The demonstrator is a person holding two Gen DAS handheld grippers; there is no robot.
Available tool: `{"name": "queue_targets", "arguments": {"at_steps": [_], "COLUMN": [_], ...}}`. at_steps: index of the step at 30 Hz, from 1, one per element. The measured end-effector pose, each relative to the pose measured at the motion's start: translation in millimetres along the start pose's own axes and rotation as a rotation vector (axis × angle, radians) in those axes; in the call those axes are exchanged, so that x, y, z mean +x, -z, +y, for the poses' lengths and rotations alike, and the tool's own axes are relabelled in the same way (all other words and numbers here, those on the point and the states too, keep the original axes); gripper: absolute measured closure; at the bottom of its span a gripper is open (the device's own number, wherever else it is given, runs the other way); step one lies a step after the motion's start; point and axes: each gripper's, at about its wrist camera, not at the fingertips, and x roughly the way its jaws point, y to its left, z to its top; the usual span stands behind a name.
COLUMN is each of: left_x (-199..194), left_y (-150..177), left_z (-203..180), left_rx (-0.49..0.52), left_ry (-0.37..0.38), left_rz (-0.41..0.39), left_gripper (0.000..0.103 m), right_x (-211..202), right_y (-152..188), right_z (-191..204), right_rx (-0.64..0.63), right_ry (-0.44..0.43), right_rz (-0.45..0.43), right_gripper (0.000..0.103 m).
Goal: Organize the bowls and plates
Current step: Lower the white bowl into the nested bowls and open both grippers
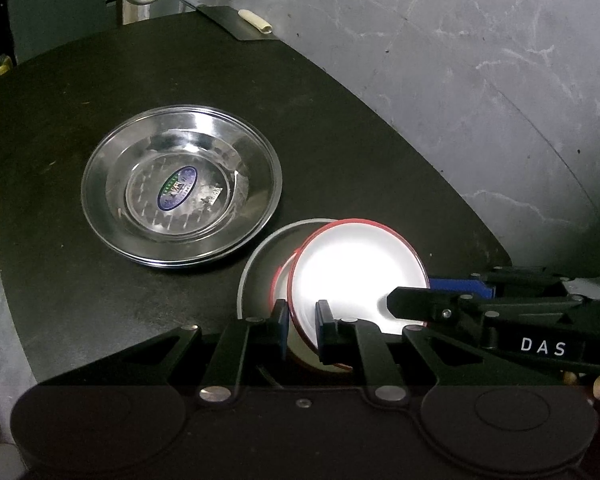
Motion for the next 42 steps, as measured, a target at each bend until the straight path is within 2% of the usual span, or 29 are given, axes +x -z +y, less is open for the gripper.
{"name": "queue_targets", "arguments": {"at_steps": [24, 27, 31, 42], "left_x": [-1.2, -0.8, 0.1, -0.8], "left_y": [-2.9, -4.6, -5.8, -4.3], "left_z": [-5.9, -9.6, -12.4, -12.2], "left_rx": [0.009, 0.024, 0.036, 0.012], "left_ry": [-0.035, -0.050, -0.081, -0.078], "left_rz": [0.001, 0.005, 0.000, -0.010], "left_gripper": [0.084, 0.081, 0.078, 0.077], "right_x": [6.5, 6.1, 6.1, 5.1], "right_y": [-5.4, -4.1, -6.5, -12.6], "right_z": [-3.0, -4.0, -6.6, -8.8], "right_rx": [-0.019, -0.022, -0.013, -0.045], "right_ry": [-0.019, -0.026, -0.039, -0.053], "right_rz": [0.033, 0.032, 0.053, 0.100], "right_gripper": [0.079, 0.079, 0.079, 0.078]}}
